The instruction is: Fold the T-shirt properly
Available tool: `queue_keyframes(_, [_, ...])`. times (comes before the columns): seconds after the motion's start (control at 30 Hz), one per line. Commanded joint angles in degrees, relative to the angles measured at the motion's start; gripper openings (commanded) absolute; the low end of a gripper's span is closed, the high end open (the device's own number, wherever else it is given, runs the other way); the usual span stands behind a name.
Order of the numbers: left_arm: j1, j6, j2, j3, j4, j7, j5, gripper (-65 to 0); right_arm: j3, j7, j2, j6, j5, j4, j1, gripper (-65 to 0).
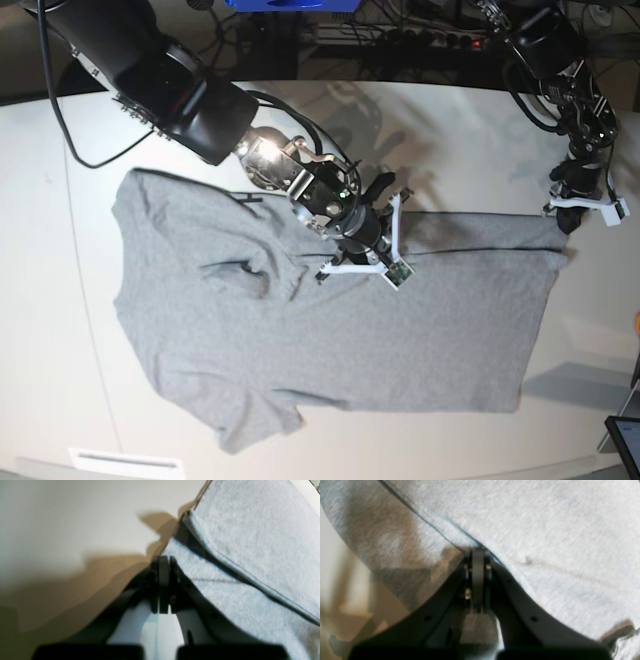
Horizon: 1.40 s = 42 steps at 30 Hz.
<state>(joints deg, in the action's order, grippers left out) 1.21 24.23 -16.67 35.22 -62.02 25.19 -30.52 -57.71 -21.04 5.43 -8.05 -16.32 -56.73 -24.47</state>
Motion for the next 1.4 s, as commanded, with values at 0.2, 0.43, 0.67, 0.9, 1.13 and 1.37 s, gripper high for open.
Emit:
queue_keyframes(0.2, [-0.29,-0.62,-0.70,0.07,-0.35,1.58,1.29,-65.0,0.35,1.13,0.68,-0.25,0.36,-0.90,-3.53,-64.9])
queue_keyframes(0.43, [-0.29,-0.62,-0.70,0.07,-0.35,1.58,1.29,-65.0,0.35,1.13,0.68,-0.25,0.36,-0.72,-5.82,-64.9])
queue_keyframes(0.67, [-0.29,-0.62,-0.61,0.07,-0.44,1.67,1.29,-65.0,0.35,-2.92,0.77,-0.25,0.36,-2.74,-6.87,-64.9])
queue_keyframes(0.9, [-0.29,-0.62,-0.43,-0.28,-0.44,1.67,1.12,-65.0,0.44,-9.34,0.77,-0.43,-2.10,-11.80,-0.63,-64.9])
queue_keyframes(1.13, [-0.29,-0.62,-0.43,-0.37,-0.44,1.67,1.12,-65.0,0.44,-5.38,0.77,-0.52,-10.01,-10.30,0.60,-64.9])
queue_keyframes(1.37, [-1.08,-0.62,-0.35,-0.37,-0.44,1.58,1.03,-65.0,0.35,-4.59,1.21,-0.52,-10.01,-8.46,0.16,-64.9])
